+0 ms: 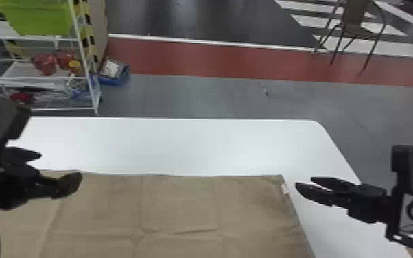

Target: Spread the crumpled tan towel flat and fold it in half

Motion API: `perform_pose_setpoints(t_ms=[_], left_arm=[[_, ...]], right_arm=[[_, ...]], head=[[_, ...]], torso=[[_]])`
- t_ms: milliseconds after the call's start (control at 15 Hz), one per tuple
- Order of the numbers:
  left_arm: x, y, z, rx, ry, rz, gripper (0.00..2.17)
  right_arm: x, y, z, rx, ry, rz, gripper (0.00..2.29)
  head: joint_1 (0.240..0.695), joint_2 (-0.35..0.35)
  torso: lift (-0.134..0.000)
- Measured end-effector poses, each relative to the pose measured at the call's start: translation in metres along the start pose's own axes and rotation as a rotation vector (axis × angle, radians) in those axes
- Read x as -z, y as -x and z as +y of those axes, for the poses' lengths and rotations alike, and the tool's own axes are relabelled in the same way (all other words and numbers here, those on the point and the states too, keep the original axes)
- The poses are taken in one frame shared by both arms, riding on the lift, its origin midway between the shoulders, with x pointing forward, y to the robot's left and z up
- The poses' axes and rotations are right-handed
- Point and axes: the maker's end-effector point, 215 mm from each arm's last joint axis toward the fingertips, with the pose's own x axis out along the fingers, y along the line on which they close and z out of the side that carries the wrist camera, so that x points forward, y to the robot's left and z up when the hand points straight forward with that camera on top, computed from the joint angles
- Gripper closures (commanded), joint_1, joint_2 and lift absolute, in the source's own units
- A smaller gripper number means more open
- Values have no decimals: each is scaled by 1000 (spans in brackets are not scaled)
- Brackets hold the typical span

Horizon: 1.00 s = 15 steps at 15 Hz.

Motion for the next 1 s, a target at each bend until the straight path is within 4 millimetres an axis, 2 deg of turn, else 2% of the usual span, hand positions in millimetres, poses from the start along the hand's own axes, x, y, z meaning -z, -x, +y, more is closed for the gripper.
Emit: perform_pose_setpoints(t_ms=[133,267,400,667,1000], left_arm=[[-28,-3,46,74,-12,-83,151],[-28,-9,83,103,-7,-118,164],[-15,-26,103,136,22,-115,164],[34,-63,140,142,97,11,232],[82,-74,180,105,142,154,333]], right_arm=[[3,3,-1,3,-8,-4,316],[5,5,-3,8,-11,-2,316],[6,5,-4,12,-13,0,316],[7,0,3,3,-7,5,316],[8,-1,4,2,-7,6,313]], head=[[695,-107],[695,-73],[695,-40],[695,23],[695,82]], torso=[[-123],[-123],[-123],[-123],[-123]])
